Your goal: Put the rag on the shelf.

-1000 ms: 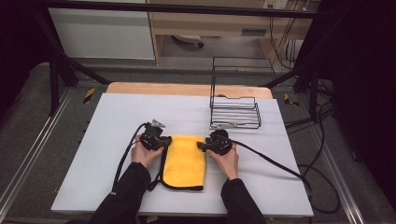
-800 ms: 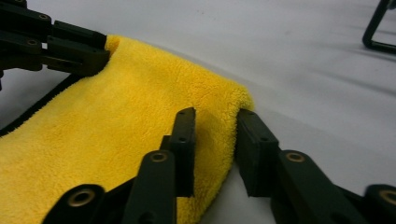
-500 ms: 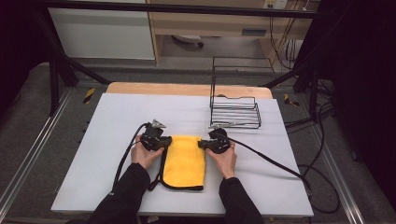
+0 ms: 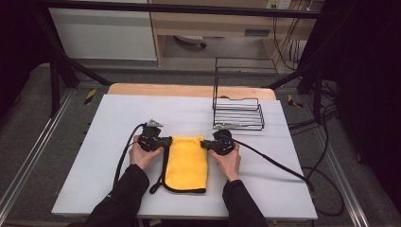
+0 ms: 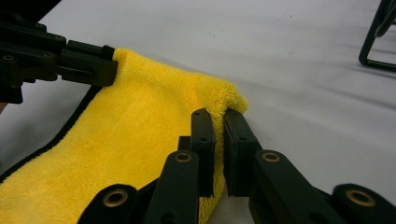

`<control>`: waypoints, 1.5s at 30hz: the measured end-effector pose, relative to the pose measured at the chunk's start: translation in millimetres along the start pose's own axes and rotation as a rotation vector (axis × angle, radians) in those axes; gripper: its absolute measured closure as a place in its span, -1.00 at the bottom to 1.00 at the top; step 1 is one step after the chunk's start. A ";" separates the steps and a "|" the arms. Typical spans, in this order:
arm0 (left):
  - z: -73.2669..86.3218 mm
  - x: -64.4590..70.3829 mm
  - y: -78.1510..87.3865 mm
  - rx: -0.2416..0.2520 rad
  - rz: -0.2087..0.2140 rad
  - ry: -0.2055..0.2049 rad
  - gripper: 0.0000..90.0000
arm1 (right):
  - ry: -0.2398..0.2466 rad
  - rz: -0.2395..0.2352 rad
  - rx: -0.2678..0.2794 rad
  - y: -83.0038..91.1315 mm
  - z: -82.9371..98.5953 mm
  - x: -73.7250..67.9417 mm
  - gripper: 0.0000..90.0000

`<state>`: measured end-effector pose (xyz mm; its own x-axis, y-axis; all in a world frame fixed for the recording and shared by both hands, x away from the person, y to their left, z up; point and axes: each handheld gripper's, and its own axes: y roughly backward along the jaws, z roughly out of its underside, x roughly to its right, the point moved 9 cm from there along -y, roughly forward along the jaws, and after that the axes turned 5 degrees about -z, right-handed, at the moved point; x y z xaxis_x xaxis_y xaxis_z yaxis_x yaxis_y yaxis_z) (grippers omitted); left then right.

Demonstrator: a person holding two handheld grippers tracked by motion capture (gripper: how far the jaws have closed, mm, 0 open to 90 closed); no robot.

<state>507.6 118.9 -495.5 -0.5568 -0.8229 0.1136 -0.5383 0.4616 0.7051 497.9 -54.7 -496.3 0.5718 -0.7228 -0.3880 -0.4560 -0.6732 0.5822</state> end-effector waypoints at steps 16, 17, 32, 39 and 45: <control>-6.6 12.3 32.5 0.110 0.021 -0.044 0.76 | 0.060 -0.034 0.091 24.0 -8.1 -18.9 0.88; -6.6 12.3 32.5 0.110 0.021 -0.044 0.76 | 0.062 -0.036 0.097 25.2 -8.4 -20.1 0.88; -16.1 28.9 70.6 0.206 0.033 -0.086 0.76 | 0.112 -0.076 0.183 52.4 -17.0 -38.3 0.88; -25.2 35.9 90.9 0.260 0.029 -0.092 0.76 | 0.169 -0.070 0.224 67.6 -26.9 -52.4 0.88; -34.1 44.3 106.2 0.306 0.043 -0.097 0.77 | 0.213 -0.060 0.253 84.0 -35.2 -60.7 0.88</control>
<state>447.3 120.2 -391.8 -0.6326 -0.7721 0.0610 -0.6702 0.5851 0.4566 448.9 -61.9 -398.6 0.7205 -0.6496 -0.2429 -0.5567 -0.7506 0.3560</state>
